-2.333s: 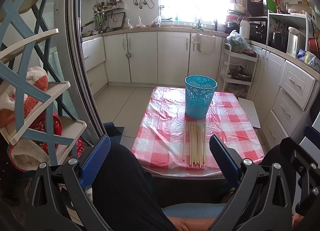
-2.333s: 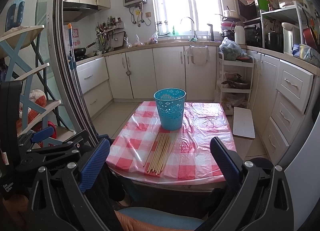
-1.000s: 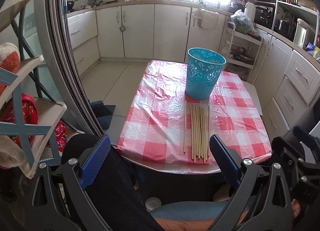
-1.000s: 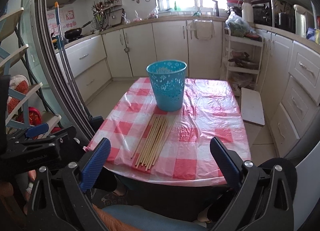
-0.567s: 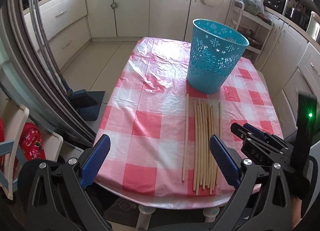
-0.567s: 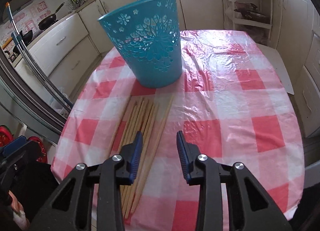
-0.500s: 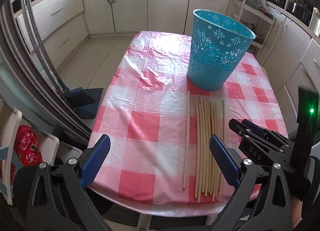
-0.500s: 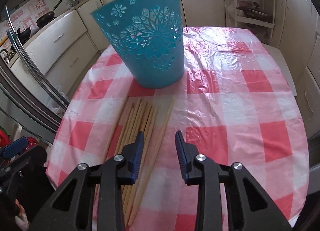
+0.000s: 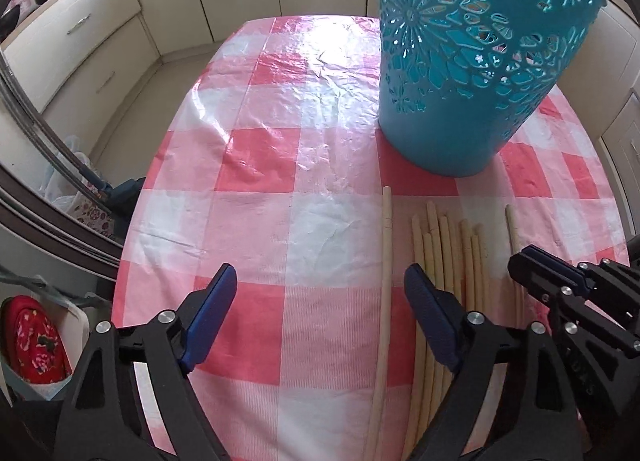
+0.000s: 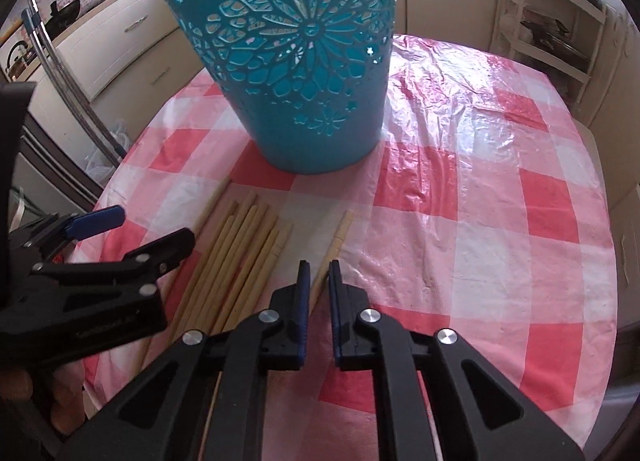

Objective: Organize utensils
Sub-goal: 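Lower the left gripper onto one wooden chopstick and close it, then lift the chopstick with the left gripper and drop it into the teal basket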

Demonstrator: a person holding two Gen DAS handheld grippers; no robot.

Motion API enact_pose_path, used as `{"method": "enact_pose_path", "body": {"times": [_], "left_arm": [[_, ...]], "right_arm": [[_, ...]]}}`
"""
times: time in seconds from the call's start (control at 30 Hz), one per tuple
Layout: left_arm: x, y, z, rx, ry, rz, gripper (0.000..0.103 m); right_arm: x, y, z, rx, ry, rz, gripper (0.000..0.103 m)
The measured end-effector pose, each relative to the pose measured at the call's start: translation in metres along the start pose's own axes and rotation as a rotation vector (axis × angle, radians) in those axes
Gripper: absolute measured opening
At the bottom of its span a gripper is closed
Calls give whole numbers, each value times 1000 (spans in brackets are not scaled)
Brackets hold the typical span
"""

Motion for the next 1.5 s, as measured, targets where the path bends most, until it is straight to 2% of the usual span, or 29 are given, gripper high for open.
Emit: {"method": "enact_pose_path", "body": {"times": [0.07, 0.17, 0.23, 0.27, 0.3, 0.33, 0.43, 0.57, 0.63, 0.77, 0.83, 0.93, 1.0, 1.1, 1.3, 1.5], "left_arm": [[5, -3, -3, 9, 6, -2, 74], [4, -9, -10, 39, 9, -30, 64], [2, -11, -15, 64, 55, -48, 37], [1, -11, -17, 75, 69, -55, 29], [-1, -11, -20, 103, 72, -61, 13], [-3, -11, -23, 123, 85, -60, 5], [-9, -12, -16, 128, 118, -26, 5], [-50, -19, 26, 17, 202, -52, 5], [-91, -32, 53, -49, 251, -125, 5], [-179, -77, 85, -128, 331, -353, 5], [-211, -98, 84, -151, 371, -463, 5], [-239, -124, 68, -183, 385, -603, 5], [-243, -139, 55, -229, 372, -667, 5], [-231, -165, 33, -289, 299, -738, 5], [-169, -184, -3, -328, 231, -682, 5], [-131, -161, -13, -287, 186, -623, 5]], "right_arm": [[-1, -2, -4, -8, -26, 32, 10], [-5, -2, -12, -5, -35, 32, 10], [-6, 0, -16, 6, -49, 14, 10], [-7, 0, -18, 5, -49, 10, 10], [-7, 0, -19, 4, -50, 7, 10], [-8, 1, -19, 8, -54, 5, 10], [-9, 2, -24, 37, -80, -2, 10], [-11, 2, -29, 61, -104, 2, 10], [-11, 2, -31, 67, -113, 6, 10], [-10, 3, -29, 67, -123, 9, 10], [-8, 2, -31, 69, -129, 10, 10], [-6, 1, -32, 66, -129, 7, 10], [-8, 4, -28, 68, -134, 2, 10], [-8, 5, -26, 62, -135, -6, 10], [-7, 5, -25, 47, -136, -8, 10], [-7, 4, -27, 48, -146, -6, 10]]}}
Point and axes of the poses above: each gripper's, at about its wrist camera, not at the fingertips, and x roughly the way its jaws point, z to its left, y to its underside, the point moved 1 cm from there along x, roughly the way its jaws point, and after that the axes turned 11 degrees about -y, right-handed, at the moved point
